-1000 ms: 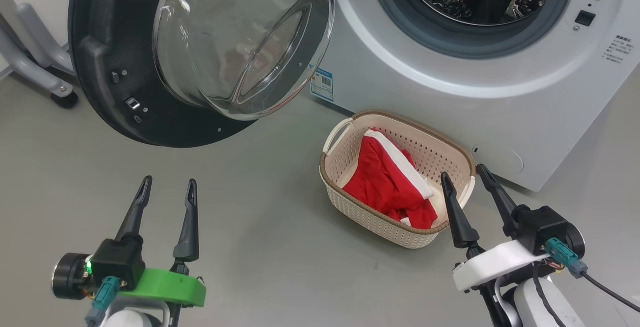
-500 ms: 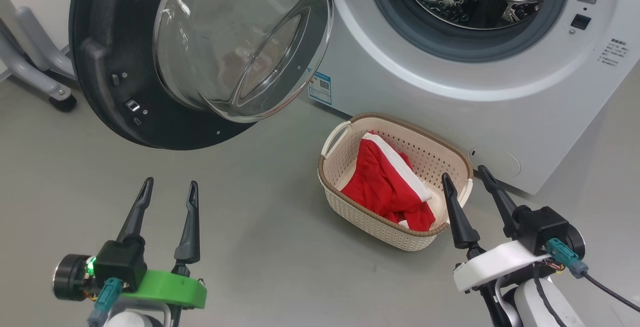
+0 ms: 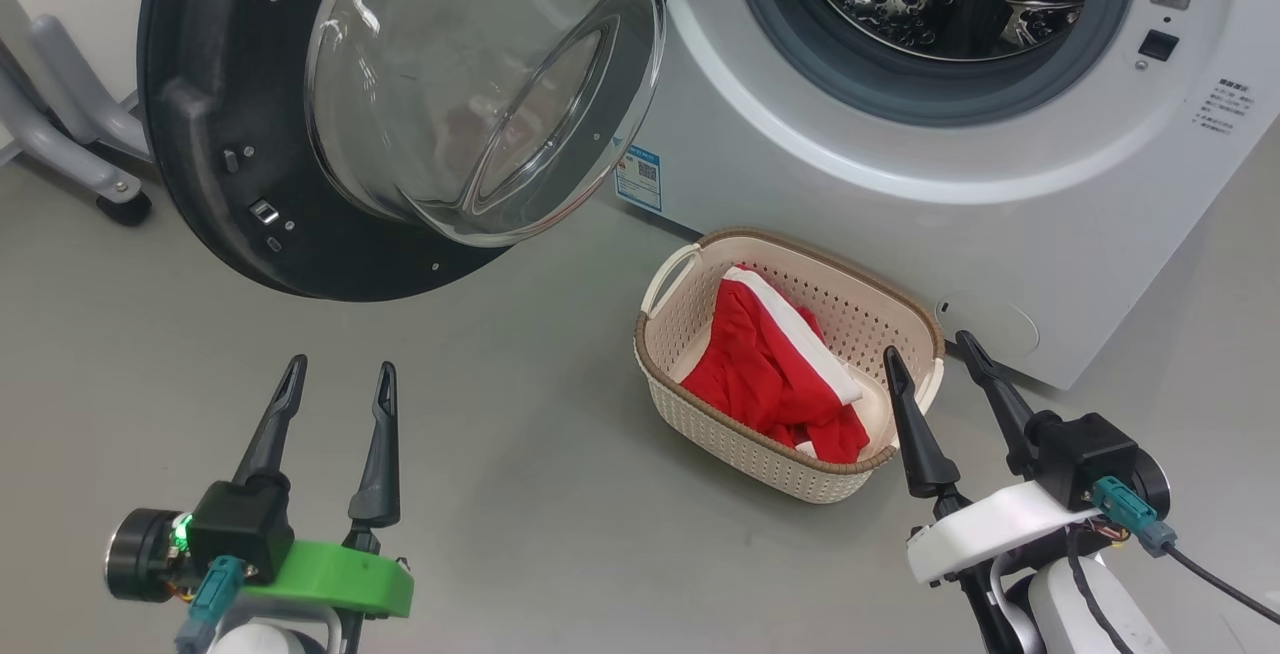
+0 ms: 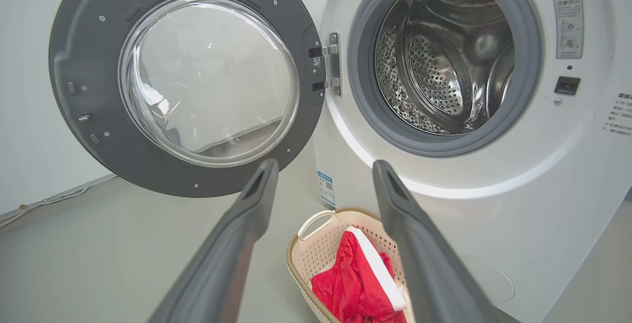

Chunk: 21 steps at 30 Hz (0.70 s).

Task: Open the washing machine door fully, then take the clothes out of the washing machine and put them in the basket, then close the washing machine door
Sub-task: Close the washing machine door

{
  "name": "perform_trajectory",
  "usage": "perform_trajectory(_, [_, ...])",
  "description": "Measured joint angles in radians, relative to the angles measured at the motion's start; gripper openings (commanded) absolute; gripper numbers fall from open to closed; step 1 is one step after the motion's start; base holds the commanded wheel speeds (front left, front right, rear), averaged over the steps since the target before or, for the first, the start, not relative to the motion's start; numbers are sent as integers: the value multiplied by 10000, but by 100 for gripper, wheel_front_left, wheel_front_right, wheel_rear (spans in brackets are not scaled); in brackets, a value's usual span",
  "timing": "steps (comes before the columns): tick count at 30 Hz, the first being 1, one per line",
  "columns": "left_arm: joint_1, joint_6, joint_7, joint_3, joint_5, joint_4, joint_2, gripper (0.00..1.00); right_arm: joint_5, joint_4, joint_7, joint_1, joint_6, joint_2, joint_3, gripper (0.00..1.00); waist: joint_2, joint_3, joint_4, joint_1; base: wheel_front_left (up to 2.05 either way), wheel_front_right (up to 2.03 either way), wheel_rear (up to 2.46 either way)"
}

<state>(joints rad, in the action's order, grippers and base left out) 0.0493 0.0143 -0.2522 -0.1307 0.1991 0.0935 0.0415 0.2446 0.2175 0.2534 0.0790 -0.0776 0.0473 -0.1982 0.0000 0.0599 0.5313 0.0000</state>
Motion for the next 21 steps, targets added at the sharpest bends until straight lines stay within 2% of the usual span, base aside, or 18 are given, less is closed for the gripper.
perform_trajectory(11, [-35,0,0,-2,-4,-21,0,99,13,-25,0,1,6,0,0,100,0,46,-4,0,0,0,0])
perform_trajectory(12, [-35,2,2,-6,-42,-46,0,29,13,-36,0,1,8,0,2,100,0,49,-6,0,0,0,0])
perform_trajectory(13, [-35,10,0,-13,-77,-84,0,0,13,-59,0,1,8,0,2,100,0,52,-8,0,0,0,0])
perform_trajectory(21, [-34,15,0,4,-163,-355,0,0,12,-278,0,0,104,0,-4,100,0,113,-13,0,0,0,0])
